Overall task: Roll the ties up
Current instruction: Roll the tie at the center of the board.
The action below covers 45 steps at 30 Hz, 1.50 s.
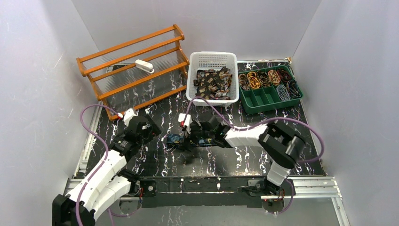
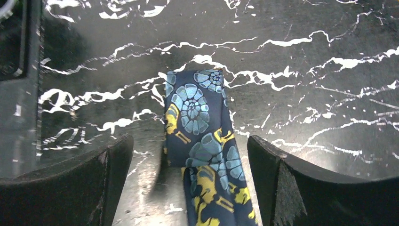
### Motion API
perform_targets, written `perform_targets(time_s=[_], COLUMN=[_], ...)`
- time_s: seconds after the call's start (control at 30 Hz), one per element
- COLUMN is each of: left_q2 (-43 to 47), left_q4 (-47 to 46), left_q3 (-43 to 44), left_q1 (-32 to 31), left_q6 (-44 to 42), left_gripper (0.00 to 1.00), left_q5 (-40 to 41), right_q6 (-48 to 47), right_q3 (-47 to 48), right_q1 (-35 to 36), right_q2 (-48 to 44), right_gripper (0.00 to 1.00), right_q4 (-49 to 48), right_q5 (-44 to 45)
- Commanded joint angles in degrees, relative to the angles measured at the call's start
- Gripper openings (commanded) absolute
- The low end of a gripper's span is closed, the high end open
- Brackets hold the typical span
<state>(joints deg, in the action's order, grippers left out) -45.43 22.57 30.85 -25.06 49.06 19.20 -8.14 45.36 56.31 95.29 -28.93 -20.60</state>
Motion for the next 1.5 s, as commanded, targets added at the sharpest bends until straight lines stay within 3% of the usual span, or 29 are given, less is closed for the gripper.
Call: perform_targets(time_s=[0.0, 0.47, 0.63, 0.77, 1.0, 1.1, 1.37, 1.47], left_q2=[2.06, 5.29, 6.05, 6.52, 8.93, 9.30, 9.84, 11.38], left_q4=[2.32, 3.73, 4.45, 4.05, 2.16, 1.83, 1.37, 1.43], left_q3=[-2.36, -3.25, -3.72, -5.25, -9.52, -10.01, -11.25, -11.58], left_q1=[4.20, 5.28, 5.28, 5.33, 5.33, 5.28, 5.25, 5.25], left_q6=[0.56, -0.38, -0.52, -0.46, 2.57, 2.82, 3.32, 3.54], left_gripper=[0.90, 0.94, 0.94, 0.95, 0.98, 0.98, 0.98, 0.98], left_q5=[-5.35, -5.80, -5.80, -6.65, -9.19, -9.45, -11.02, -10.95], right_q6=[-11.56, -17.84, -20.00, -21.77, -20.41, -19.29, -16.78, -13.07], right_q3=[4.99, 14.27, 12.79, 11.40, 5.37, 4.05, 4.89, 4.16], right_q1=[0.72, 1.43, 1.43, 1.78, 5.85, 6.34, 6.35, 6.35], right_q2=[4.43, 17.11, 17.96, 17.23, 14.72, 14.27, 8.91, 3.88], right_gripper=[0.99, 0.96, 0.72, 0.63, 0.48, 0.51, 0.93, 0.99], right_q4=[-2.84, 3.26, 2.79, 7.30, 4.18, 2.42, 0.48, -1.04], right_q5=[-2.67, -8.06, -8.61, -14.40, -13.42, -11.43, -8.79, -6.31])
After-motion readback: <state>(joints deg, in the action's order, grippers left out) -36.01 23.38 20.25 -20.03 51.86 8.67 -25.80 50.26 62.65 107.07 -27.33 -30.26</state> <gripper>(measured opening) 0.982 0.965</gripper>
